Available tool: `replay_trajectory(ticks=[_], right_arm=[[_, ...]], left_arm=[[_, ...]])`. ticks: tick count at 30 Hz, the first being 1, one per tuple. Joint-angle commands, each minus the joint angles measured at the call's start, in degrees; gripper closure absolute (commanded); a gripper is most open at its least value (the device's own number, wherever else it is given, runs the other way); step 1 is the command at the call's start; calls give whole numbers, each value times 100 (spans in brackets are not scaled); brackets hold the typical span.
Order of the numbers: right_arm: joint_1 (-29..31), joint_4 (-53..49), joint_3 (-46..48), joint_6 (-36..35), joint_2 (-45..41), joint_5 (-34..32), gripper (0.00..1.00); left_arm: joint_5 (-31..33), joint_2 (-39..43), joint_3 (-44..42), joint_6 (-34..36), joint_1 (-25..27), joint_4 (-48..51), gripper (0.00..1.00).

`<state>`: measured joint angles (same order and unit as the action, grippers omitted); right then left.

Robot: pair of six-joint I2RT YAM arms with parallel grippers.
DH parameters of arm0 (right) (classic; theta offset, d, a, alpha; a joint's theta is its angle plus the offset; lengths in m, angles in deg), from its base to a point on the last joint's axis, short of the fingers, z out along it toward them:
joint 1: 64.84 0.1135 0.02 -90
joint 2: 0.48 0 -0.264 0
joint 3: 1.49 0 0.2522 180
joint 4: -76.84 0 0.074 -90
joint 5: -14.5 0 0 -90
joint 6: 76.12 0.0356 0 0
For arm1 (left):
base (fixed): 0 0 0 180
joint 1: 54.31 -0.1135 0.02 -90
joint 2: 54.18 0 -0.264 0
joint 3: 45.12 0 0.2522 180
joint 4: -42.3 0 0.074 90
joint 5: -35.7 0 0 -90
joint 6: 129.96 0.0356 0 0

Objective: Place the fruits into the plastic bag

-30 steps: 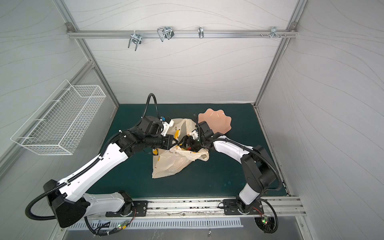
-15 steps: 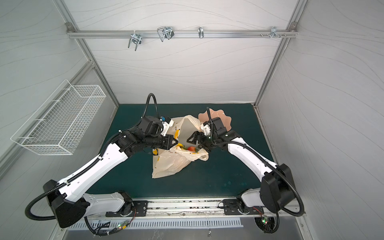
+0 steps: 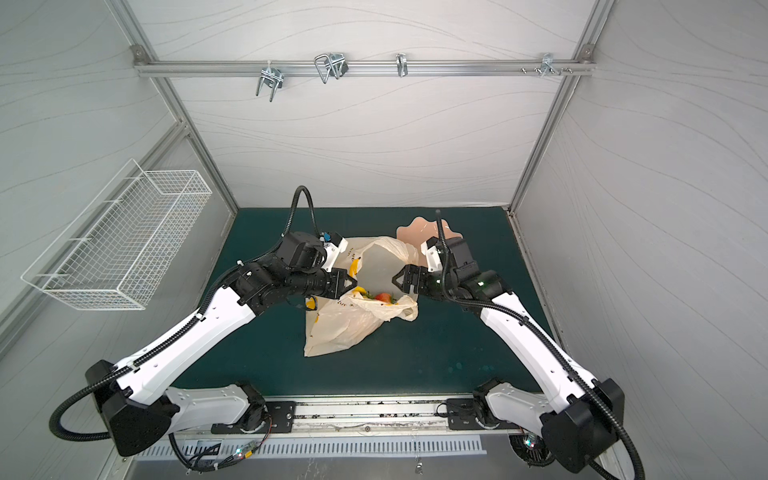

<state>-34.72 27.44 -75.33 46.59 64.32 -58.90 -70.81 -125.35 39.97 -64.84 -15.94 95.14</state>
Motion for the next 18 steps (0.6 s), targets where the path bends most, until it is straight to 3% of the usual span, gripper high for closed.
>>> replay_trajectory(ticks=[1, 11, 18], right_arm=[[-21, -346, -88, -481, -24, -437, 2], [-42, -129, -715, -1881, 933, -901, 1], [-82, -305, -1510, -2697, 2033, -1115, 7]], left_arm=[[38, 93, 100, -17, 34, -215, 100], [47, 9, 162, -16, 84, -202, 100], [82, 5, 177, -8, 107, -154, 100]])
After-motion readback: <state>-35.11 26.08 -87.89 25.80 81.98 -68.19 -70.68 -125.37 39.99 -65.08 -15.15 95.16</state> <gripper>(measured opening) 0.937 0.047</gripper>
